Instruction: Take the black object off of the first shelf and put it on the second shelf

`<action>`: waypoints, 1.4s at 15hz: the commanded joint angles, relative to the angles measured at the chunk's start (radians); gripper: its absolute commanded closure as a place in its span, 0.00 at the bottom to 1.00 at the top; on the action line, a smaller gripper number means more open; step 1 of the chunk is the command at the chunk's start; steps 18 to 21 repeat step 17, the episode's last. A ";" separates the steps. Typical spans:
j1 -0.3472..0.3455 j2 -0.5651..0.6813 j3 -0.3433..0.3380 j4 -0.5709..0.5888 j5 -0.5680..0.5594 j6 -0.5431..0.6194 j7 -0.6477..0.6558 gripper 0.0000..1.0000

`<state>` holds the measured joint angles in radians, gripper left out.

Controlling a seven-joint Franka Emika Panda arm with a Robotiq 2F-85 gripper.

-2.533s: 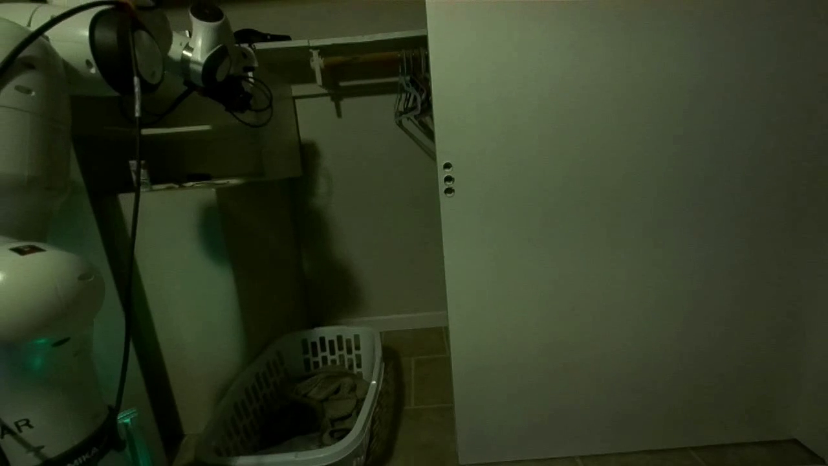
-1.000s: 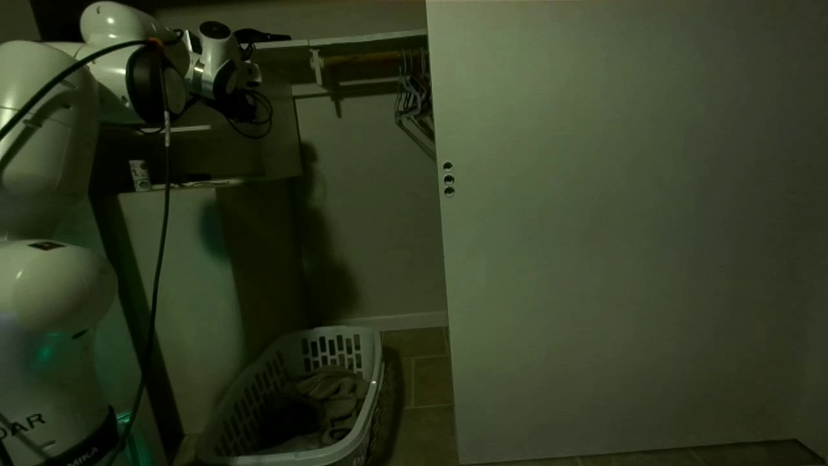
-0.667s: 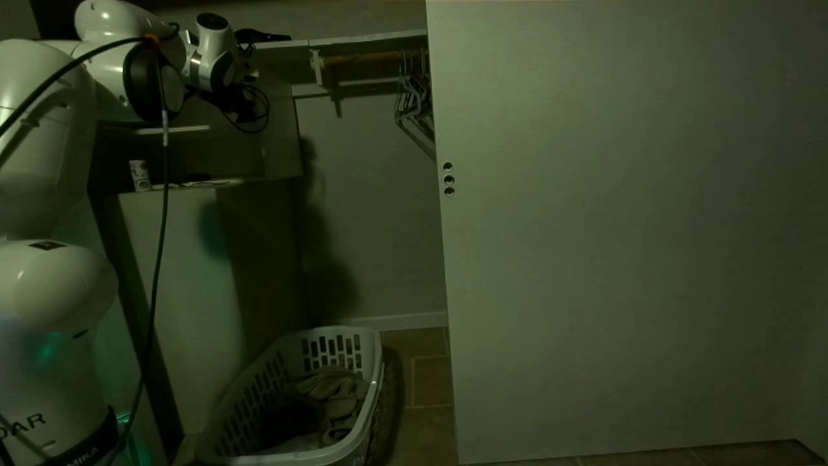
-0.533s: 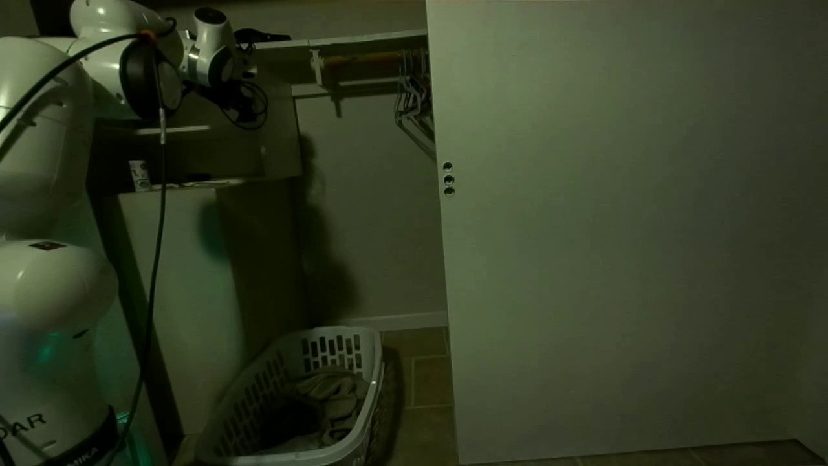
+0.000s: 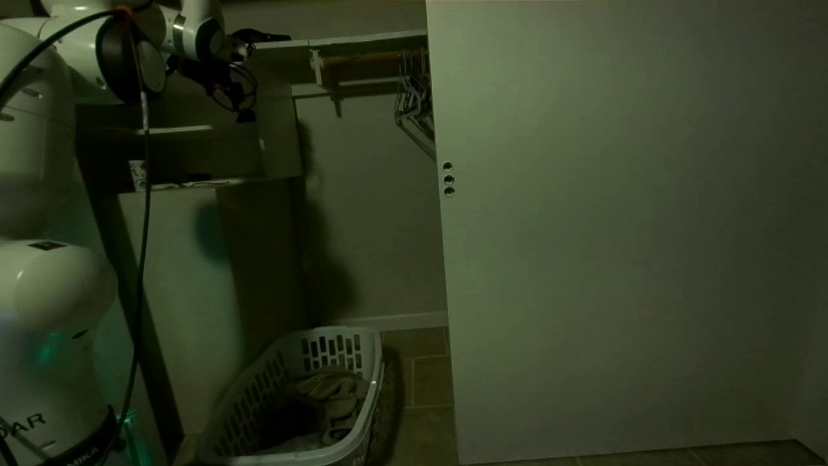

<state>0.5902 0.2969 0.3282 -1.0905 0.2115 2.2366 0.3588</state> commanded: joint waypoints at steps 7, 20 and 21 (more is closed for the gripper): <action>-0.002 -0.157 -0.024 -0.064 -0.117 -0.142 -0.104 0.00; 0.001 -0.142 -0.020 -0.037 -0.102 -0.131 -0.120 0.00; 0.001 -0.142 -0.020 -0.037 -0.102 -0.131 -0.120 0.00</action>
